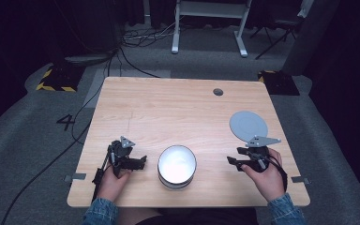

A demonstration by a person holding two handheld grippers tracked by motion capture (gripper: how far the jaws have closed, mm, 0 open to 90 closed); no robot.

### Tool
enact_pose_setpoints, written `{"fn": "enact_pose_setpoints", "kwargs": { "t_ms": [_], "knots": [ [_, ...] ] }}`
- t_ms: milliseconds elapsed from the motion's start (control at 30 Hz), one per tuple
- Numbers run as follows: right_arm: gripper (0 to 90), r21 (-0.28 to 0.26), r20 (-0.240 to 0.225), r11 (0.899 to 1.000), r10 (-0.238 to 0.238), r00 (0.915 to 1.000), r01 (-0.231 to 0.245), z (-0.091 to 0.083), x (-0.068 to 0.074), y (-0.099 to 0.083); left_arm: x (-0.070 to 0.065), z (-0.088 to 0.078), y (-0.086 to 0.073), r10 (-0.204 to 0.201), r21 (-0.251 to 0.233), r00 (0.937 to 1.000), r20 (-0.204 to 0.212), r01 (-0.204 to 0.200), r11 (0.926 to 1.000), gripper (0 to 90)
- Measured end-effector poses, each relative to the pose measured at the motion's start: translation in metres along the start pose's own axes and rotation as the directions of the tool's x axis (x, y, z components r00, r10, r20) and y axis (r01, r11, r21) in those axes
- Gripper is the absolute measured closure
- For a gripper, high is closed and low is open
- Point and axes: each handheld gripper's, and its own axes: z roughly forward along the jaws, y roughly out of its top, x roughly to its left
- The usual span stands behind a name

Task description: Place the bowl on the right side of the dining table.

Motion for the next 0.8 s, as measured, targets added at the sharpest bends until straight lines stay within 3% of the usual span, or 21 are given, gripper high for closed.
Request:
{"fn": "enact_pose_setpoints", "kwargs": {
  "t_ms": [467, 533, 633, 800],
  "knots": [
    [43.8, -0.088, -0.11, 0.995, -0.054, 0.9925, 0.044, 0.011, 0.044, 0.04, 0.0, 0.0, 0.0, 0.0, 0.0, 1.0, 0.0, 0.0, 1.0, 2.3],
    [43.5, -0.112, -0.121, 0.993, -0.045, 0.9917, 0.032, 0.01, 0.047, 0.045, 0.0, 0.0, 0.0, 0.001, 0.0, 1.0, 0.0, -0.001, 1.0, 2.2],
    [40.6, -0.154, -0.171, 0.988, -0.02, 0.9851, -0.006, 0.008, 0.054, 0.053, 0.0, 0.0, 0.0, 0.0, 0.0, 1.0, 0.0, 0.0, 1.0, 2.3],
    [39.8, -0.165, -0.233, 0.986, -0.041, 0.9716, 0.002, 0.011, 0.073, 0.067, 0.0, 0.0, 0.0, 0.0, 0.0, 1.0, 0.0, 0.0, 1.0, 2.3]
  ]
}}
